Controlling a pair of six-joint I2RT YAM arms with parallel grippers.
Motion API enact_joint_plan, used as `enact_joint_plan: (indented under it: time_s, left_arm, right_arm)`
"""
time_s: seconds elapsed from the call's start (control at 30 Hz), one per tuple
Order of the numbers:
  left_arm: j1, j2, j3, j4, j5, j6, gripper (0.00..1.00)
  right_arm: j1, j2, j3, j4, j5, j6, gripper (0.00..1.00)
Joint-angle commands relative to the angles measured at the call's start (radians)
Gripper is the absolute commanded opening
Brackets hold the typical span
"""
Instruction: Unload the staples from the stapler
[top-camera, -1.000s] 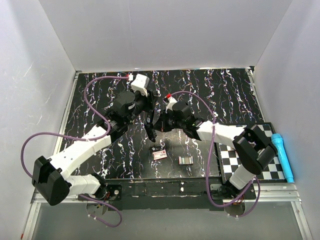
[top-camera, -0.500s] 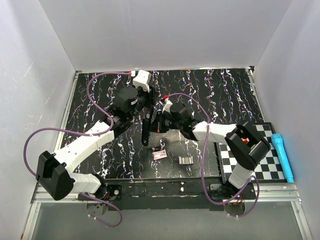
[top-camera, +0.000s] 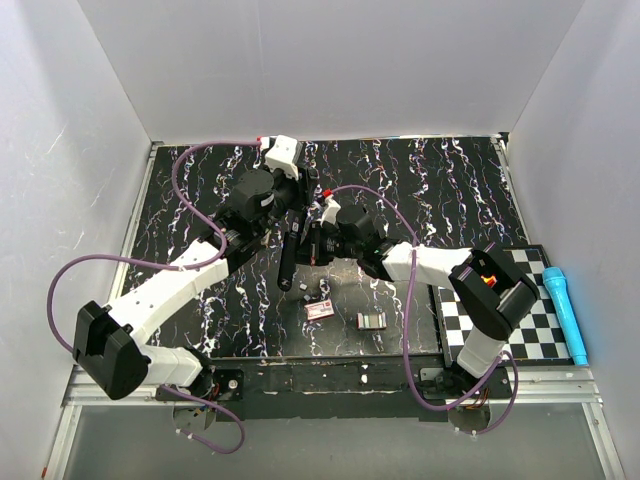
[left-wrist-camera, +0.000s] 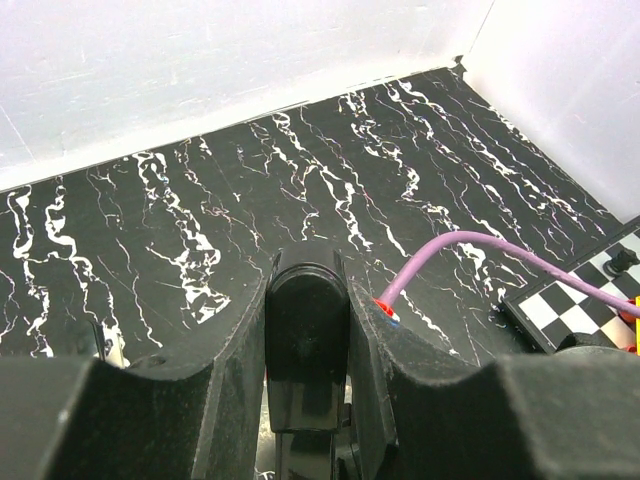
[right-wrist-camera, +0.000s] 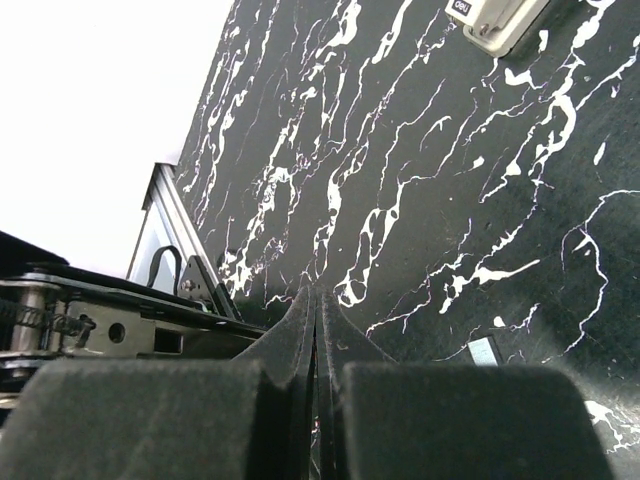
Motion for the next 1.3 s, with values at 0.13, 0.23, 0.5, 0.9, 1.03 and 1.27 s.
enact_joint_plan:
  time_s: [0.13,0.23,0.5,0.9,1.03,1.27]
  left_arm:
    - [0.001,-0.127,0.032,0.031,0.030,-0.029,0.00]
    - [0.001,-0.167,0.024,0.004,0.045,-0.041,0.00]
    - [0.001,-0.287,0.009,-0.050,0.091,-0.062,0.00]
    - [0.001,-0.384,-0.004,-0.096,0.080,-0.064,0.00]
    - [0.000,-0.407,-0.014,-0.082,0.071,-0.076,0.00]
    - [0.001,-0.416,-0.022,-0.062,0.080,-0.114,0.00]
  right_arm:
    - [0.008,-0.075,0.012,-0.053,0.050,-0.035,0.01]
    - [0.008,-0.105,0.017,-0.127,0.097,-0.067,0.01]
    - [-0.009,-0.240,0.001,-0.284,0.256,-0.168,0.01]
    - [-0.017,-0.446,0.040,-0.636,0.493,-0.297,0.01]
    - [-0.017,-0.503,-0.020,-0.657,0.403,-0.288,0.01]
    - [0.023,-0.563,-0.120,-0.579,0.199,-0.202,0.01]
